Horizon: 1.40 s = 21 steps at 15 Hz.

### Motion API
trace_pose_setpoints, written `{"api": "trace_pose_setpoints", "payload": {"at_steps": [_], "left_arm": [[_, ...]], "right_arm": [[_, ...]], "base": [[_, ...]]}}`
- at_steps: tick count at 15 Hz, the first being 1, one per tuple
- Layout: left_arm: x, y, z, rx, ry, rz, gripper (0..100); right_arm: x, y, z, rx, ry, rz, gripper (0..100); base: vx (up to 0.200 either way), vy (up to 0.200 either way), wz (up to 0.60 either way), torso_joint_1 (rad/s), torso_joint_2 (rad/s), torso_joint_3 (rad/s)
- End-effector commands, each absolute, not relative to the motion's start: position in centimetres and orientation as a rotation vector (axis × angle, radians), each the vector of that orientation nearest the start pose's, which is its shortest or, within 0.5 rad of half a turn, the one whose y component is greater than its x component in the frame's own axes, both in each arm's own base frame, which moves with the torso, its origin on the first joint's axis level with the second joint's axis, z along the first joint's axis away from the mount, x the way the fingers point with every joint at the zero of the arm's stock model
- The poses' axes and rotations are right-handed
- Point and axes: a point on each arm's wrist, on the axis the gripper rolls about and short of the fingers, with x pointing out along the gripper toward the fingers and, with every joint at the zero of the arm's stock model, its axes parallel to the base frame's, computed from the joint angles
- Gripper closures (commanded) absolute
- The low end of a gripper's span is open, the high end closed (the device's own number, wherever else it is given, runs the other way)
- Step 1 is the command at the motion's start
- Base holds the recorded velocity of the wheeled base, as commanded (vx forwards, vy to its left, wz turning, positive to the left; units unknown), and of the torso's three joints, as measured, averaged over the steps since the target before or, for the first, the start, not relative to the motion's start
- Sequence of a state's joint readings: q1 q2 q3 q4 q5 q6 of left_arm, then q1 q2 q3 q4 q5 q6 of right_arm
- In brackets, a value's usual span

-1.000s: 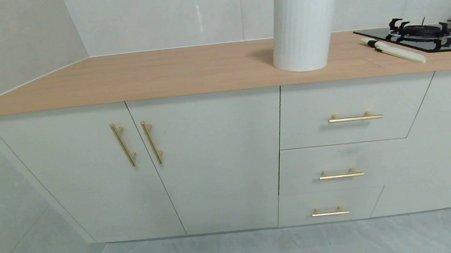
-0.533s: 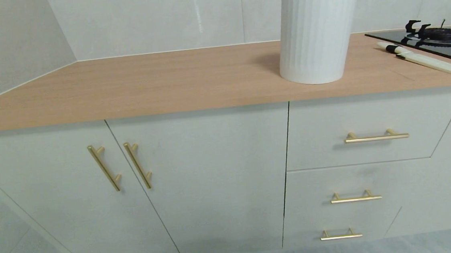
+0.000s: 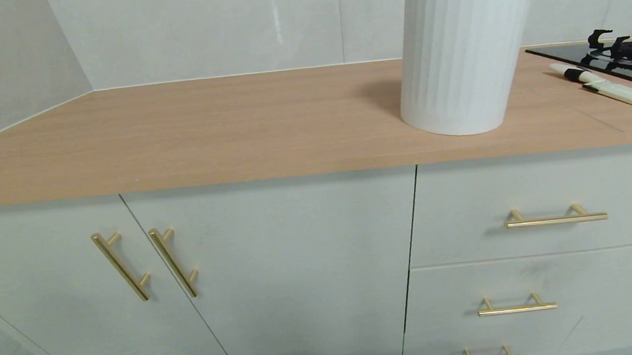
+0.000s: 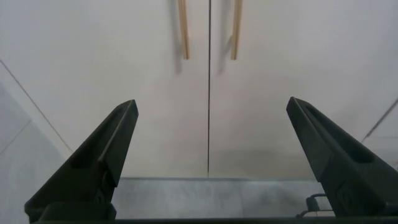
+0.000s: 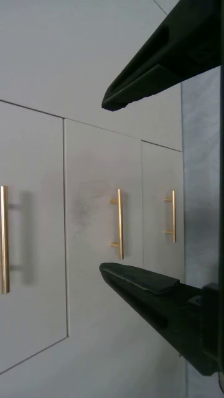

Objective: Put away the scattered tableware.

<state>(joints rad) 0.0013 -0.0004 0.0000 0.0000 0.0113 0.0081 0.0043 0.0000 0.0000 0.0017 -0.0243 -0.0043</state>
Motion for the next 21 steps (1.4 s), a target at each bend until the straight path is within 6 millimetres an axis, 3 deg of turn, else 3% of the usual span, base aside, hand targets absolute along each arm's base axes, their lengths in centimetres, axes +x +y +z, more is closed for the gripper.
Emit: {"api": "trace_pose_setpoints", "payload": {"at_steps": [1,16,21], "left_arm": [[-2.28,0.02,7.55,0.009,0.0,0.012,0],[-2.28,0.02,7.55,0.006,0.0,0.014,0],[-2.28,0.02,7.55,0.006,0.0,0.014,0]], "right_arm": [[-2.27,-0.07,7.54,-0.005,0.003,-0.02,0],[-2.27,-0.07,7.54,-0.005,0.003,-0.02,0],[-2.27,-0.07,7.54,-0.005,0.003,-0.02,0]], "base": [[0.0,0.0,0.0,0.0,0.0,0.0],[0.0,-0.187,0.0,0.001,0.0,0.002],[0.0,0.0,0.0,0.0,0.0,0.0]]}}
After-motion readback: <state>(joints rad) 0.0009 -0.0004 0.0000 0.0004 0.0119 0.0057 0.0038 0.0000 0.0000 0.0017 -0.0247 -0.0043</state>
